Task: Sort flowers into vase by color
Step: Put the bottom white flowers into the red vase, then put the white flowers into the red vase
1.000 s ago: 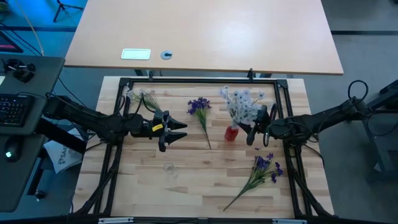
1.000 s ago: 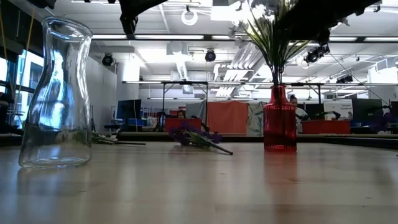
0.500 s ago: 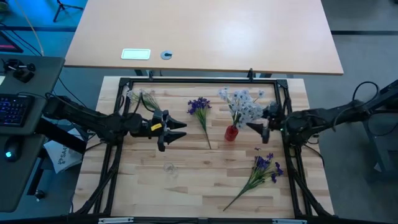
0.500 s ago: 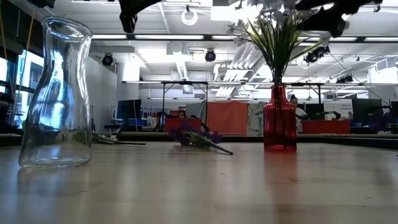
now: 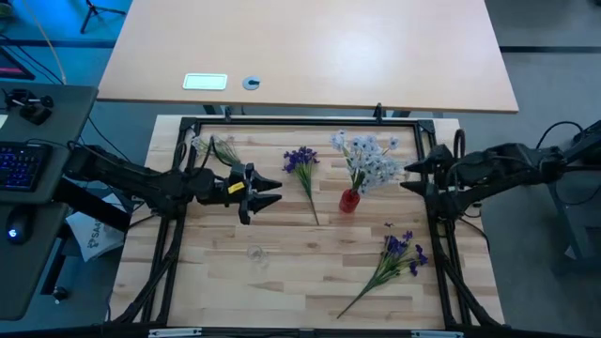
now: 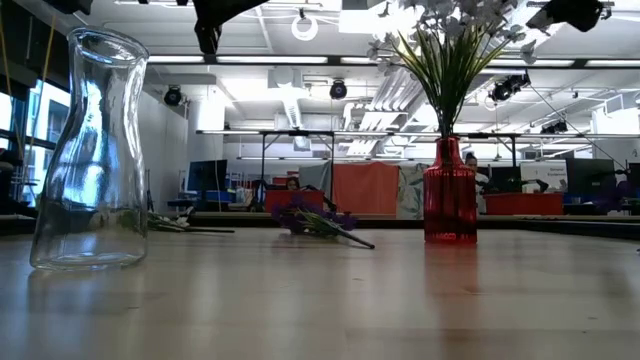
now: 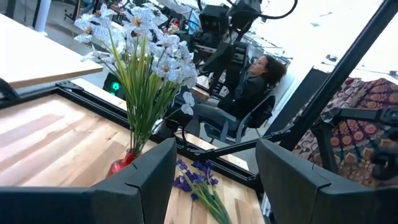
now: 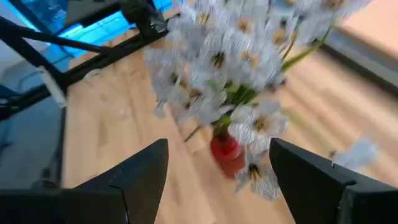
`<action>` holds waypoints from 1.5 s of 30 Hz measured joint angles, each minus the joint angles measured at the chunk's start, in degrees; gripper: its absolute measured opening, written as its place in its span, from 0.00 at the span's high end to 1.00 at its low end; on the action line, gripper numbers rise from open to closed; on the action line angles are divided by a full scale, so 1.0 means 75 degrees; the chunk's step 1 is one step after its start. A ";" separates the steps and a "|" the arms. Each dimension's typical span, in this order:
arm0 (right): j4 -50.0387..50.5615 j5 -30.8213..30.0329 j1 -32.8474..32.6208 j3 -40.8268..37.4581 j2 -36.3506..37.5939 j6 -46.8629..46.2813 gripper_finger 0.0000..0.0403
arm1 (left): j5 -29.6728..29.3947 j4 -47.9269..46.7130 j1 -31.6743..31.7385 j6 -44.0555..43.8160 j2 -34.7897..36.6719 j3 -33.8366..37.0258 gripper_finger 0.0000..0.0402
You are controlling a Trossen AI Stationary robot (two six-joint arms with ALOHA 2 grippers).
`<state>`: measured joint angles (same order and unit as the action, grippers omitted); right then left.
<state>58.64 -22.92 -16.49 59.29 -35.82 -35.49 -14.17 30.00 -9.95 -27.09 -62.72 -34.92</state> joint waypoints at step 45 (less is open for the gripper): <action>-0.8957 0.0913 -0.6115 -0.3445 -0.4980 -0.8294 0.32 | 0.0006 -0.1361 0.0006 -0.1539 -0.0009 -0.0530 0.48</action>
<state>-8.53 -16.08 -62.36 33.45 -73.17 -97.69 -14.13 19.79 -9.90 -38.63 -62.78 -38.89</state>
